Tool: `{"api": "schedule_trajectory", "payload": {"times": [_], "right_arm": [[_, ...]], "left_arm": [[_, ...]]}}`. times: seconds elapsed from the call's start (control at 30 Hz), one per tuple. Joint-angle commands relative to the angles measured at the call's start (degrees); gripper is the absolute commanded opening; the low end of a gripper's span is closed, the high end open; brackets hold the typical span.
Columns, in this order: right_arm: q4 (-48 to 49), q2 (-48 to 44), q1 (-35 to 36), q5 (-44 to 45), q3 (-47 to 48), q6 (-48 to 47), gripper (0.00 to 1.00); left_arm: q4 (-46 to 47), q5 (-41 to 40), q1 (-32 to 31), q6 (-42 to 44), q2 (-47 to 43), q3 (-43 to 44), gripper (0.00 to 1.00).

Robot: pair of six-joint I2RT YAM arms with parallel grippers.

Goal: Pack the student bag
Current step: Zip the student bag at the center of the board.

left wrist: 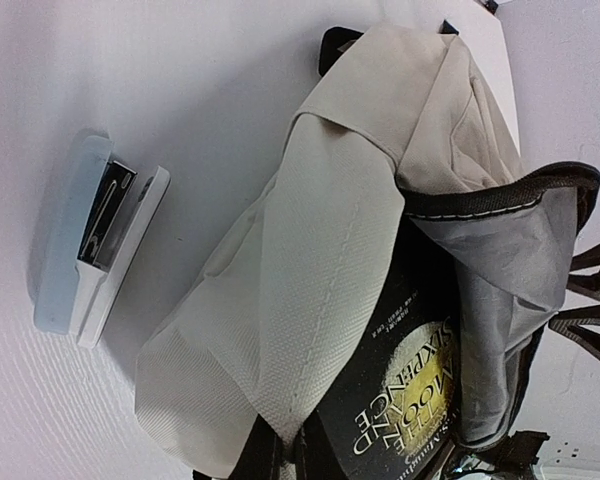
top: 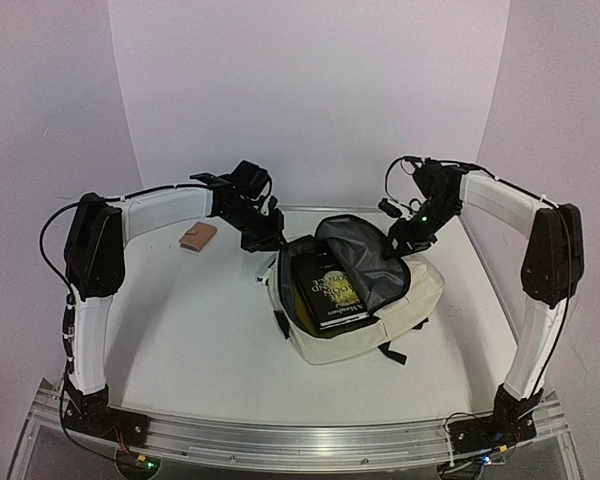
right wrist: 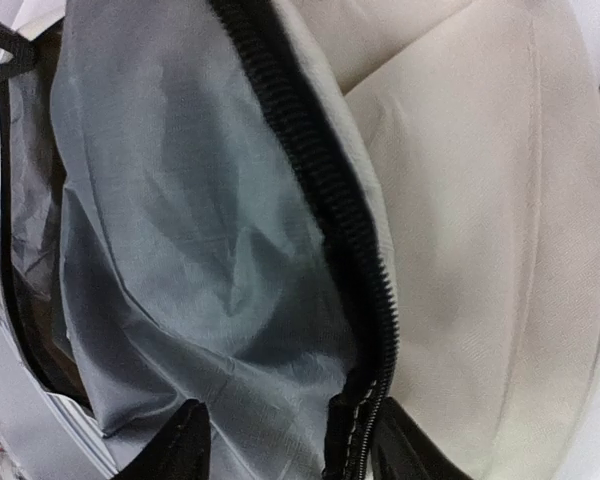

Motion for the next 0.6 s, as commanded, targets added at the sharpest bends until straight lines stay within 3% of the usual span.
{"api": "schedule_trajectory", "payload": {"times": [0.0, 0.1, 0.17, 0.37, 0.57], "right_arm": [[-3.25, 0.05, 0.19, -6.33, 0.71, -0.92, 0.37], [-4.24, -1.31, 0.24, -11.16, 1.73, -1.43, 0.12], [-4.43, -2.3, 0.51, -13.68, 2.58, -1.3, 0.03], [-4.72, -4.54, 4.82, -20.66, 3.94, -0.67, 0.0], [-4.7, -7.48, 16.6, -21.48, 1.2, -5.38, 0.0]], "left_arm": [[3.56, 1.06, 0.23, 0.99, -1.35, 5.01, 0.0], [3.55, 1.06, 0.23, 1.1, -1.27, 5.01, 0.0], [3.6, 1.17, 0.23, 1.1, -1.25, 5.01, 0.0], [3.49, 1.32, 0.25, 0.99, -1.18, 4.81, 0.0], [3.52, 1.6, 0.76, 0.67, -1.21, 4.18, 0.0]]}}
